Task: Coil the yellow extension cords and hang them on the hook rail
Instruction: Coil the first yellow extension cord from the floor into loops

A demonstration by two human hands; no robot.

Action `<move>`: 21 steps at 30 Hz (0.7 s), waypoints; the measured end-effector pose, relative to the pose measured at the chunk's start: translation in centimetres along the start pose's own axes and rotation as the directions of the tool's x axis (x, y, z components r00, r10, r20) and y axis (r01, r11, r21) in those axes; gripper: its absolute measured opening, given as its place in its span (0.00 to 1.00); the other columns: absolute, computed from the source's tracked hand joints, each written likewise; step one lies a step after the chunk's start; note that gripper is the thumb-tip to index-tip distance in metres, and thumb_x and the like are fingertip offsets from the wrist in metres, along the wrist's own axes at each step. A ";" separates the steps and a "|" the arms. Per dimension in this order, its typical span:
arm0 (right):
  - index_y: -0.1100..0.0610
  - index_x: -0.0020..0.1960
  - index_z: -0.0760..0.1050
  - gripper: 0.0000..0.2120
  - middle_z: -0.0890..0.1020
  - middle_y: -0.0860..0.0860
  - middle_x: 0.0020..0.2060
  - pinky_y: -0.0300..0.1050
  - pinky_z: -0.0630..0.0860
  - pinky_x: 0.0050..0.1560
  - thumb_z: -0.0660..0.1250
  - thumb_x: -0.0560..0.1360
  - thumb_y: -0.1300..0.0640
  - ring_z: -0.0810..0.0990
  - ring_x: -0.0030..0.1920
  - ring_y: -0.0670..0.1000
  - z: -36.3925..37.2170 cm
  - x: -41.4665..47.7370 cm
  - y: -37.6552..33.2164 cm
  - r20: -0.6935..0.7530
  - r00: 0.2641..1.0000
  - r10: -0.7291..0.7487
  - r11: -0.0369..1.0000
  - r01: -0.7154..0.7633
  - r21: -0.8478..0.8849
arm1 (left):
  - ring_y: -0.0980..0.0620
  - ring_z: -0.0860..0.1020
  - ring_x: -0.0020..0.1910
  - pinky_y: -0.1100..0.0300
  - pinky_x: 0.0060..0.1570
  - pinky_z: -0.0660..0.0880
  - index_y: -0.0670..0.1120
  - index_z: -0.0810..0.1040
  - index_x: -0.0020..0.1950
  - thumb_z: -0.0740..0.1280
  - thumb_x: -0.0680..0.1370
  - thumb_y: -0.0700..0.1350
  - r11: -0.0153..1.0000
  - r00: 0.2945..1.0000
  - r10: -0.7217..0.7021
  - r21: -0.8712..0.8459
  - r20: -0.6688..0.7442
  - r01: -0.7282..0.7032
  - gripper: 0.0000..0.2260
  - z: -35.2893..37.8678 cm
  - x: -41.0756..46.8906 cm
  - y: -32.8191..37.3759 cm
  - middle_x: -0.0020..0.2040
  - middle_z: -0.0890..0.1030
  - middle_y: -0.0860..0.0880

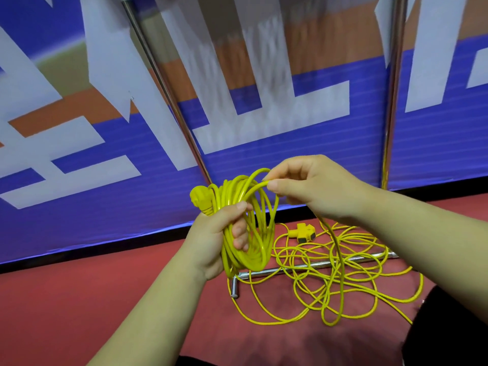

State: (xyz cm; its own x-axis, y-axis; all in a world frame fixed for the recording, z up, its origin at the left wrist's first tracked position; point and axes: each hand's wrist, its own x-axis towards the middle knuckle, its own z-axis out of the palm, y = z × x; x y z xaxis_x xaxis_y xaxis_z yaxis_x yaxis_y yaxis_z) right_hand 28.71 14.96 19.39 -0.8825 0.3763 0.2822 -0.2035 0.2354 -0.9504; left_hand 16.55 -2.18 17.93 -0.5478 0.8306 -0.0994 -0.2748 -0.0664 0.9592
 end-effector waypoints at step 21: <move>0.58 0.48 0.76 0.04 0.79 0.52 0.30 0.37 0.63 0.24 0.69 0.78 0.58 0.67 0.23 0.47 -4.0 0.1 5.7 -0.109 0.867 0.486 0.872 -0.489 0.000 | 0.57 0.68 0.22 0.64 0.24 0.70 0.48 0.75 0.43 0.67 0.80 0.46 0.951 0.895 0.063 -0.245 -0.442 -0.188 0.06 -4.5 2.3 1.4 0.26 0.67 0.53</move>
State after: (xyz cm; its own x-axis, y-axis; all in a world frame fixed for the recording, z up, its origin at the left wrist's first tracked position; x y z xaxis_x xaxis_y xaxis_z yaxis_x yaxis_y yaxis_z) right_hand 29.19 19.91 14.50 -0.8177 0.5386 -0.2032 0.2543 0.0212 -0.9669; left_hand 11.30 -2.84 17.84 -0.8566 0.4951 -0.1453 -0.3518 -0.3543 0.8664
